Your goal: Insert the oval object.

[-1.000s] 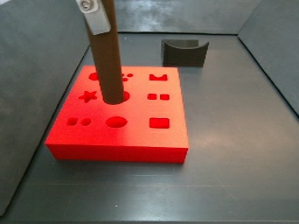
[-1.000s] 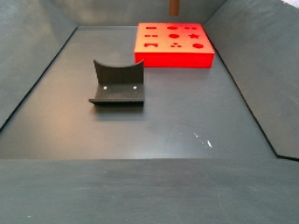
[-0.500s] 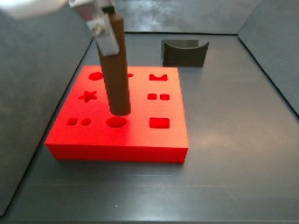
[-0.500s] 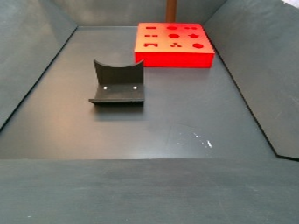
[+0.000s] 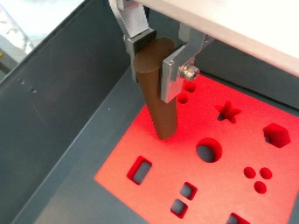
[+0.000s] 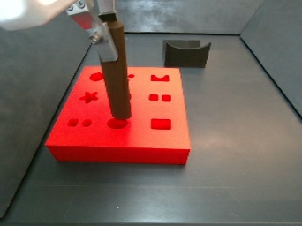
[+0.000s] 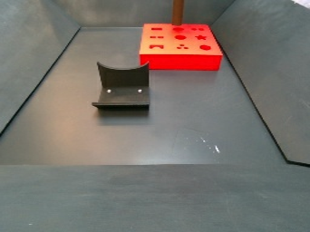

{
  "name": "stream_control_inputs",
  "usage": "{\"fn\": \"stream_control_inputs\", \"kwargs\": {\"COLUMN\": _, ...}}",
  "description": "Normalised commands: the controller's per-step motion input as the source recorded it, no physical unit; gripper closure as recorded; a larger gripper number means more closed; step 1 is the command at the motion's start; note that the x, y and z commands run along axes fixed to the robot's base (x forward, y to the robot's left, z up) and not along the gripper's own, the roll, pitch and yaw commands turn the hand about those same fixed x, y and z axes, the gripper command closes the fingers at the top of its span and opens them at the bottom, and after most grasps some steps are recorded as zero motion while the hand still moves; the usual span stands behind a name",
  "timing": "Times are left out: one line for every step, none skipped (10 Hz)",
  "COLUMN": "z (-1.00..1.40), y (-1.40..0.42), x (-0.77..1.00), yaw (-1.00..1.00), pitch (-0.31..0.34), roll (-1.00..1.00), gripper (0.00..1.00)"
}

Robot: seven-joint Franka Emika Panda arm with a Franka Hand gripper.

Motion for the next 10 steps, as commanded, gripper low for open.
{"fn": "stream_control_inputs", "kwargs": {"z": -0.12, "y": -0.12, "x": 0.00, "yaw": -0.03, "pitch": -0.021, "roll": 0.00, "gripper": 1.00}}
{"fn": "stream_control_inputs", "kwargs": {"z": -0.09, "y": 0.00, "x": 0.00, "yaw": 0.00, "pitch": -0.014, "roll": 0.00, "gripper": 1.00}}
{"fn": "stream_control_inputs", "kwargs": {"z": -0.11, "y": 0.17, "x": 0.00, "yaw": 0.11, "pitch": -0.050, "roll": -0.02, "gripper": 1.00}}
{"fn": "stream_control_inputs", "kwargs": {"z": -0.17, "y": 0.09, "x": 0.02, "yaw": 0.14, "pitch": -0.036, "roll": 0.00, "gripper": 1.00}}
{"fn": "stream_control_inputs", "kwargs": {"z": -0.11, "y": 0.00, "x": 0.00, "yaw": 0.04, "pitch": -0.030, "roll": -0.01, "gripper": 1.00}}
{"fn": "stream_control_inputs", "kwargs": {"z": -0.14, "y": -0.09, "x": -0.06, "yaw": 0.00, "pitch": -0.021, "roll": 0.00, "gripper": 1.00}}
{"fn": "stream_control_inputs", "kwargs": {"z": -0.13, "y": -0.19, "x": 0.00, "yaw": 0.00, "pitch": -0.026, "roll": 0.00, "gripper": 1.00}}
{"fn": "stream_control_inputs", "kwargs": {"z": -0.19, "y": -0.04, "x": 0.00, "yaw": 0.08, "pitch": -0.026, "roll": 0.00, "gripper": 1.00}}
{"fn": "stream_control_inputs", "kwargs": {"z": -0.18, "y": 0.00, "x": 0.00, "yaw": 0.13, "pitch": -0.031, "roll": 0.00, "gripper": 1.00}}
{"fn": "stream_control_inputs", "kwargs": {"z": -0.20, "y": 0.02, "x": 0.00, "yaw": 0.16, "pitch": -0.021, "roll": 0.00, "gripper": 1.00}}
